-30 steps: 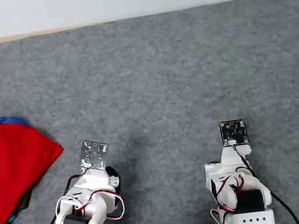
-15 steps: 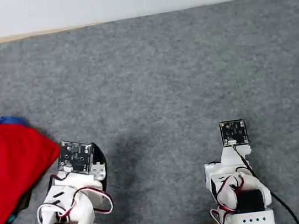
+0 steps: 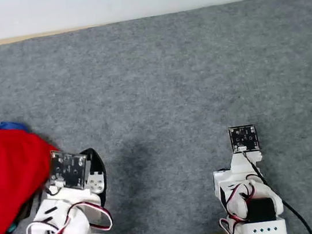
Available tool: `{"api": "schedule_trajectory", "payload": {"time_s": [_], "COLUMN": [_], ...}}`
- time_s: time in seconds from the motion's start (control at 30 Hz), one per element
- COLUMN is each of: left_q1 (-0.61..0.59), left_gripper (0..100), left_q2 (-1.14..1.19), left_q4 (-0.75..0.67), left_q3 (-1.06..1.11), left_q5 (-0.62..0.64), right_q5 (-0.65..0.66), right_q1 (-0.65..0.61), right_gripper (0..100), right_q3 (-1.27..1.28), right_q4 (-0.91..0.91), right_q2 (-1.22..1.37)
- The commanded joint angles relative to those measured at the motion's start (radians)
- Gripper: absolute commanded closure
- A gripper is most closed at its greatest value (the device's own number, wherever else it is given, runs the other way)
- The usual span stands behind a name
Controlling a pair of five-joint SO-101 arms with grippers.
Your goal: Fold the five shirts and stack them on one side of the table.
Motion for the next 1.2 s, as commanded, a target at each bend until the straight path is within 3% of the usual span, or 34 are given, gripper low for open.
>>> {"api": "schedule_trajectory", "payload": {"time_s": [0.0,0.27,0.47,0.8,0.97,1.17], "left_q1": [-0.006,-0.006,-0.006,-0.017,-0.175,-0.436], "left_gripper": [100,100,100,100,100,100], "left_q2": [0.203,0.572,0.614,0.614,0.631,0.813], "left_q4": [0.048,0.236,0.255,0.252,0.247,0.253], "left_q3": [-0.165,-0.516,-0.641,-0.65,-0.705,-0.831], "left_q5": [-0.002,0.043,0.098,0.104,0.084,-0.066], "right_q5": [0.006,0.006,0.009,0.008,0.009,0.006], "right_q1": [0.008,0.008,0.008,0.008,0.008,0.008], "right_gripper": [98.8,98.8,98.8,98.8,98.8,98.8], "right_q3": [0.014,0.014,0.014,0.014,0.014,0.014], "right_q4": [0.002,0.002,0.002,0.002,0.002,0.002], "right_q2": [0.004,0.004,0.004,0.004,0.004,0.004]}}
